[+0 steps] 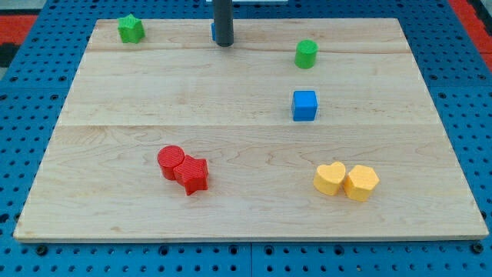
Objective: Push the green circle to the top of the yellow heart
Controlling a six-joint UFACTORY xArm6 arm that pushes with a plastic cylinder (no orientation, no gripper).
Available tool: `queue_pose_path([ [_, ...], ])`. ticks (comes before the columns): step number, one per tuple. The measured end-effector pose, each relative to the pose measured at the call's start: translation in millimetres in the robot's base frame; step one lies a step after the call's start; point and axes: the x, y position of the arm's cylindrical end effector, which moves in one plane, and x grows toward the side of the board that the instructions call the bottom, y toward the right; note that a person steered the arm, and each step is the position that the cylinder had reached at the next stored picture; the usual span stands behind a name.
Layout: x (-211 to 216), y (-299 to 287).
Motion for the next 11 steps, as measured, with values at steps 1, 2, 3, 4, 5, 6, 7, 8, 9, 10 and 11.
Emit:
queue_pose_path([
  [1,0,19],
  [2,0,23],
  [3,0,23],
  [4,18,26],
  [5,53,60],
  [6,39,108],
  [7,24,146],
  [8,20,162],
  [9,0,193],
  [10,50,231],
  [11,112,177],
])
